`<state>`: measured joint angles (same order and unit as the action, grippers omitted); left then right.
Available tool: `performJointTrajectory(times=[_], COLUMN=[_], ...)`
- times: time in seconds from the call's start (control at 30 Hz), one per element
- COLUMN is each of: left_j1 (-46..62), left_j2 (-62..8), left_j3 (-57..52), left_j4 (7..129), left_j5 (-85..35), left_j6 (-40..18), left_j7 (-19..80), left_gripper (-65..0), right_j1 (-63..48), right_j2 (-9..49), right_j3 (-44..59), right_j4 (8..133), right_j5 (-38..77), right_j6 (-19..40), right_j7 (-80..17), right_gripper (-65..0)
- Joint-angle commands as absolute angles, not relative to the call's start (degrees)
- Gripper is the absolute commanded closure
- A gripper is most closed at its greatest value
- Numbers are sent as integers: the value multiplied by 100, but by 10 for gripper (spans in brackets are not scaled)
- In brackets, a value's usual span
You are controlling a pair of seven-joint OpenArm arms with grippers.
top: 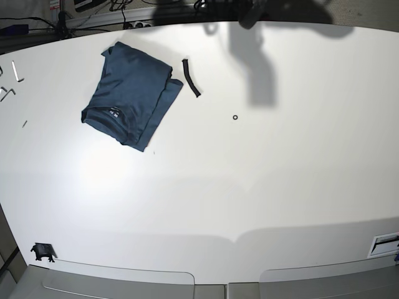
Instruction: Fold the T-shirt properly
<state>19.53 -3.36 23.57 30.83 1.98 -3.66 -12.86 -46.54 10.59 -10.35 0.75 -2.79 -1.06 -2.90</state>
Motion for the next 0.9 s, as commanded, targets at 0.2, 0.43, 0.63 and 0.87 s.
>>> performJointTrajectory(times=[0.2, 0.43, 0.63, 0.87], left_j1=[2016, 2018, 2016, 2016], left_j2=[-305, -305, -305, -305], left_j3=[2366, 2366, 2366, 2366], left_j4=[3109, 3109, 3109, 3109], left_j5=[211, 211, 211, 211], left_j6=[-425, -425, -425, -425], left_j7=[-1361, -1361, -1361, -1361], left_gripper=[-81, -81, -81, -81], right_j1=[-4195, -3371, -2694, -1929], right_j2=[996, 902, 902, 902], right_j3=[-1026, -1024, -1024, -1026], right_j4=[0, 0, 0, 0], right_j5=[-263, -261, -261, -261], right_j6=[-110, -108, -108, -106], right_j7=[427, 1048, 1608, 1933], right_gripper=[0, 0, 0, 0])
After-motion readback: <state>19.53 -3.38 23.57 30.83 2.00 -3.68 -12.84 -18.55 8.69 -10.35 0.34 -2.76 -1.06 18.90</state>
